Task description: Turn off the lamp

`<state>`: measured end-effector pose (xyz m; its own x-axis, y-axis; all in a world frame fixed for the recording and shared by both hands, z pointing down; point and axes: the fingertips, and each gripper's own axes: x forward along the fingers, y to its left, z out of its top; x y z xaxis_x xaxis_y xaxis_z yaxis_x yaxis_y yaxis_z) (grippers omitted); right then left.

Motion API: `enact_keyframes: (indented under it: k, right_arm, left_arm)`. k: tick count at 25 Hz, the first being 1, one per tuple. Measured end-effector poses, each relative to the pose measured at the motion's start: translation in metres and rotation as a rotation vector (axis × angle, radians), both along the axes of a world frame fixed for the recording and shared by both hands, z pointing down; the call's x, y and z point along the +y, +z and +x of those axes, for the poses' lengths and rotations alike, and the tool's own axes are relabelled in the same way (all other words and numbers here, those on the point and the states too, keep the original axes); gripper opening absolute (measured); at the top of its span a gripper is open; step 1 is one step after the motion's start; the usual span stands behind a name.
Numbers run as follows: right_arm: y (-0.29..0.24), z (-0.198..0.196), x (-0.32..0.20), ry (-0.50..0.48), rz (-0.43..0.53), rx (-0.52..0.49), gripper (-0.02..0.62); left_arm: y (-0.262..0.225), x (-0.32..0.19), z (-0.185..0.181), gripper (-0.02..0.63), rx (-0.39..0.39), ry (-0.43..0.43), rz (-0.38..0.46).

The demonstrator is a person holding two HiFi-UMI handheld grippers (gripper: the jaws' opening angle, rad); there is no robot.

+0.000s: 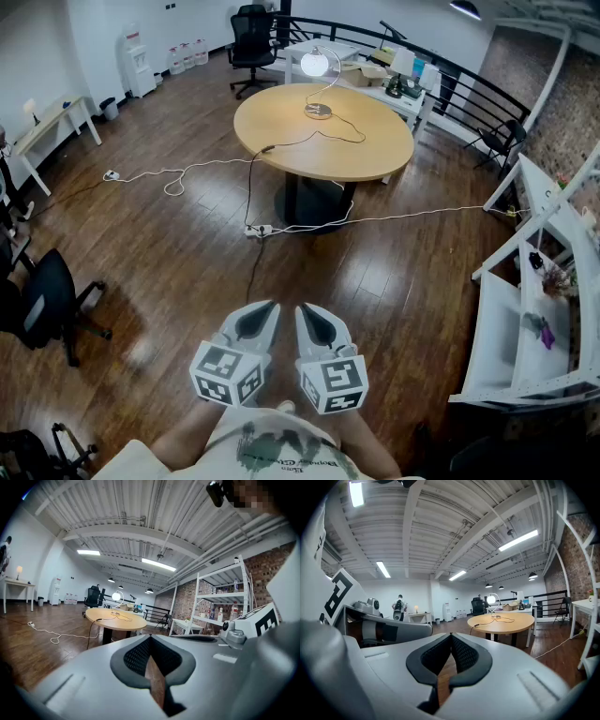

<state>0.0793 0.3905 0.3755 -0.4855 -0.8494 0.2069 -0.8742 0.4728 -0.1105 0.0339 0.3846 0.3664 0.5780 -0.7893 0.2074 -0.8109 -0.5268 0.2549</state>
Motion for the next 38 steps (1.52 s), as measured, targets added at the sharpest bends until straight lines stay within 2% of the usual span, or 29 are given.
enact_keyframes:
  k: [13,27,38]
  right_arm:
    - [0.010,-0.005,-0.044,-0.055,0.000,0.032,0.000]
    - [0.010,-0.023,-0.167,-0.003,-0.005,0.050,0.000]
    - [0.014,-0.062,-0.253,0.012,-0.029,0.070,0.000]
  left_arm:
    - [0.011,-0.046,0.000,0.000,0.016,-0.026,-0.001]
    - [0.012,-0.170,-0.022,0.000,0.039,-0.003,-0.007]
    - [0.015,-0.255,-0.058,0.000,0.055,0.013,-0.021]
